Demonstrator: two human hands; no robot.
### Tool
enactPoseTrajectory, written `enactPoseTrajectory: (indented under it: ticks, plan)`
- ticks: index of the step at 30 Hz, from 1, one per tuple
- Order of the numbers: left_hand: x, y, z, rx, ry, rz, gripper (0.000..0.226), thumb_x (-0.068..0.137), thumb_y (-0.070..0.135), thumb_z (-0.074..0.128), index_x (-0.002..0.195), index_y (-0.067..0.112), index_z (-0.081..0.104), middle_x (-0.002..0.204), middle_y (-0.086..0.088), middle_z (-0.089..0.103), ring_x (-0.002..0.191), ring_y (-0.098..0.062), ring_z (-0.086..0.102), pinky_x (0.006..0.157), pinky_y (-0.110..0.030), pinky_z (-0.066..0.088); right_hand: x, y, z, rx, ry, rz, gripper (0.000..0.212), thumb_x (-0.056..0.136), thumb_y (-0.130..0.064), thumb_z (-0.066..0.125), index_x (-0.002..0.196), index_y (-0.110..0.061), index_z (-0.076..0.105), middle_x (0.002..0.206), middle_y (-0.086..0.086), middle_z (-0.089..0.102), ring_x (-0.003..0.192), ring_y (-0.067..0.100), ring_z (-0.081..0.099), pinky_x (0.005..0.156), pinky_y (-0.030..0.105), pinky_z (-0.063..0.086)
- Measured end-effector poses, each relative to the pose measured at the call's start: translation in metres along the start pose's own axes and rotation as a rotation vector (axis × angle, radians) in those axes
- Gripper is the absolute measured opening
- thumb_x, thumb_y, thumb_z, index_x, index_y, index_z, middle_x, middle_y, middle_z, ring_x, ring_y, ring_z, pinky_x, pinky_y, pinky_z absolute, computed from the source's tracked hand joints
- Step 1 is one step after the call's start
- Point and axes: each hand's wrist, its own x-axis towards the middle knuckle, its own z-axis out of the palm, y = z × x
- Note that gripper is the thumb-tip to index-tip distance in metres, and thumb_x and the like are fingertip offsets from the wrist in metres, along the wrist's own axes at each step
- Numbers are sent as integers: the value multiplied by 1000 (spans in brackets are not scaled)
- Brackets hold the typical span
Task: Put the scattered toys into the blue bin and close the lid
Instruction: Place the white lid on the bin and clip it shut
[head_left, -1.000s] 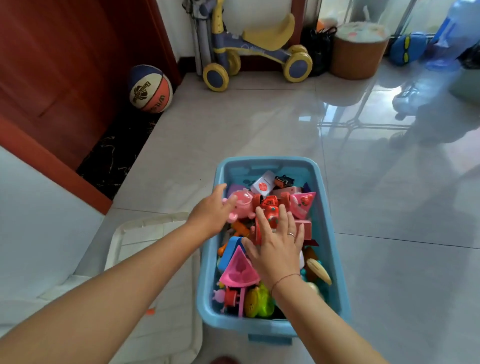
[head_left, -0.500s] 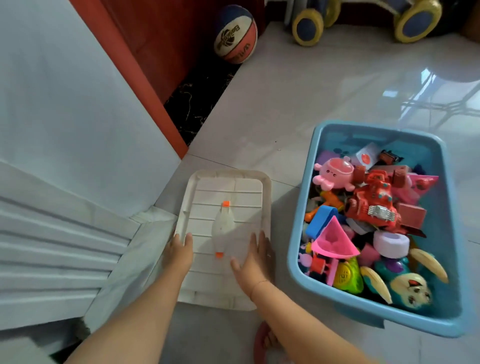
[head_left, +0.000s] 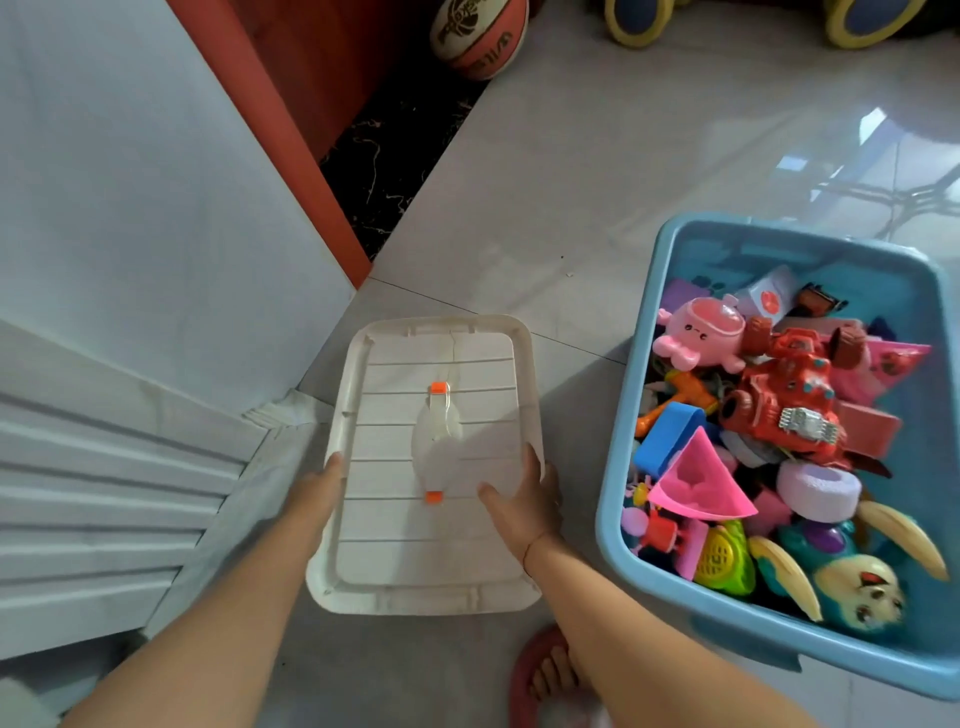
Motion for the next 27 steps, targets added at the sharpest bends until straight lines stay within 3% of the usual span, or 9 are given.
enactPoseTrajectory:
  ticks: [6,10,13,17,19,22,25,27]
  plan:
    - [-35,45,-67,-126,101,202,54,99,40,36,136,2,43,144,-19,41,131,-33,39,108,-41,29,-24,-48,-3,275,1,-160,80,83,-43,59,146,-33,12,156,2,10,143,25,15,116,45,22]
    - [-77,85,-112,-169,67,375,35,100,17,40,130,1,50,138,-17,48,122,-30,46,104,-38,33,-46,-79,-20,190,17,-214,81,83,-52,55,148,-30,10,158,7,3,145,29,8,117,51,16]
    - [-118,110,-130,-185,-39,476,26,98,21,44,119,13,59,128,-17,58,118,-33,53,103,-44,40,-69,-88,-43,197,47,-279,83,82,-57,54,148,-28,11,158,3,5,146,27,7,117,51,15]
    - [-202,147,-100,-289,-261,605,26,96,17,50,120,22,57,104,-8,68,87,-20,65,71,-30,52,-100,-108,-93,461,-71,-393,84,83,-60,52,148,-20,18,155,0,21,142,21,22,116,43,21]
    - [-250,160,-68,-340,-414,620,32,93,12,55,125,15,56,107,-10,68,93,-26,67,76,-34,55,-117,-122,-125,628,-143,-401,82,79,-67,50,141,-16,33,145,-6,38,135,19,34,111,38,26]
    - [-310,166,-20,-246,-473,767,38,89,7,61,126,11,54,105,-4,66,92,-17,63,76,-22,51,-138,-132,-175,841,-160,-403,37,92,-51,43,117,-25,48,107,-12,54,103,9,47,92,29,33]
    - [-354,163,20,-119,-526,908,36,87,12,65,121,15,54,99,3,64,79,-5,62,67,-14,49,-140,-117,-218,959,-51,-330,37,88,-41,57,112,-14,58,98,4,57,94,20,54,84,37,44]
    - [-371,160,42,-12,-658,939,42,88,18,64,127,20,48,106,7,61,87,-1,61,70,-9,49,-139,-94,-244,846,112,-294,23,82,-27,67,95,-7,63,85,11,62,81,26,61,75,39,50]
